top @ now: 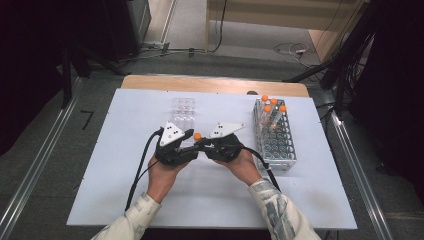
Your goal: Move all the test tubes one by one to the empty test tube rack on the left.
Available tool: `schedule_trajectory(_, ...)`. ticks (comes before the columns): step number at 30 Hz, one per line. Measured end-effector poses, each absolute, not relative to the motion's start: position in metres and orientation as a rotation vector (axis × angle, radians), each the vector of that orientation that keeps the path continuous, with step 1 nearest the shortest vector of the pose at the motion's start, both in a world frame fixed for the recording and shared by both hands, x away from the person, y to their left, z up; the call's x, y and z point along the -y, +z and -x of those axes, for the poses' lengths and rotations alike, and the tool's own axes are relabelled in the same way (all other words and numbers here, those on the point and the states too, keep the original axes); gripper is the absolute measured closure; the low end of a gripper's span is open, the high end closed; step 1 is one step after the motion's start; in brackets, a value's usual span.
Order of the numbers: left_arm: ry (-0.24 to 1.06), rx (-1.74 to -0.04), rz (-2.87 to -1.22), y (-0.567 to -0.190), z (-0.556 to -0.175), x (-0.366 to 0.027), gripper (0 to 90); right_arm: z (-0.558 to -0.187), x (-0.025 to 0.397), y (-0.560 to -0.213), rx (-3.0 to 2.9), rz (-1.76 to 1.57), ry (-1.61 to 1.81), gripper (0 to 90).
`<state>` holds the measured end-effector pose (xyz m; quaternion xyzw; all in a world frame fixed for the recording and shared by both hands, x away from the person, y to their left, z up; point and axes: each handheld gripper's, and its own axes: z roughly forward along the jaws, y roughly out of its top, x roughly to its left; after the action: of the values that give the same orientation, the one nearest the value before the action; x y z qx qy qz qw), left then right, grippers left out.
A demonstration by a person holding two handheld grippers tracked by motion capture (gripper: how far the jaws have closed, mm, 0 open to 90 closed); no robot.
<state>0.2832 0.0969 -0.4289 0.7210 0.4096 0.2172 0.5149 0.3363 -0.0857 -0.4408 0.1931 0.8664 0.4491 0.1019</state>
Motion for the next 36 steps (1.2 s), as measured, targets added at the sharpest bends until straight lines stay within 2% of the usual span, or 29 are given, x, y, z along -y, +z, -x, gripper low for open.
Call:
schedule_trajectory(11, 0.544, -0.985, -1.724, -0.428, -0.283, -0.097, 68.6, -0.335, 0.086, -0.439, -2.563, -0.565, 1.332, 72.4)
schedule_trajectory(17, 0.522, -0.985, -1.714, -0.424, -0.286, -0.099, 70.0, -0.336, 0.089, -0.437, -2.557, -0.561, 1.358, 70.7)
schedule_trajectory(21, 0.513, -0.996, -1.708, -0.421, -0.29, -0.103, 70.3, -0.334, 0.091, -0.434, -2.557, -0.585, 1.38, 52.7)
schedule_trajectory(24, 0.509, -1.005, -1.7, -0.419, -0.292, -0.105, 70.3, -0.333, 0.094, -0.432, -2.559, -0.623, 1.393, 43.5)
schedule_trajectory(36, 0.522, -1.046, -1.633, -0.396, -0.305, -0.128, 70.3, -0.326, 0.11, -0.441, -2.555, -0.742, 1.341, 25.5)
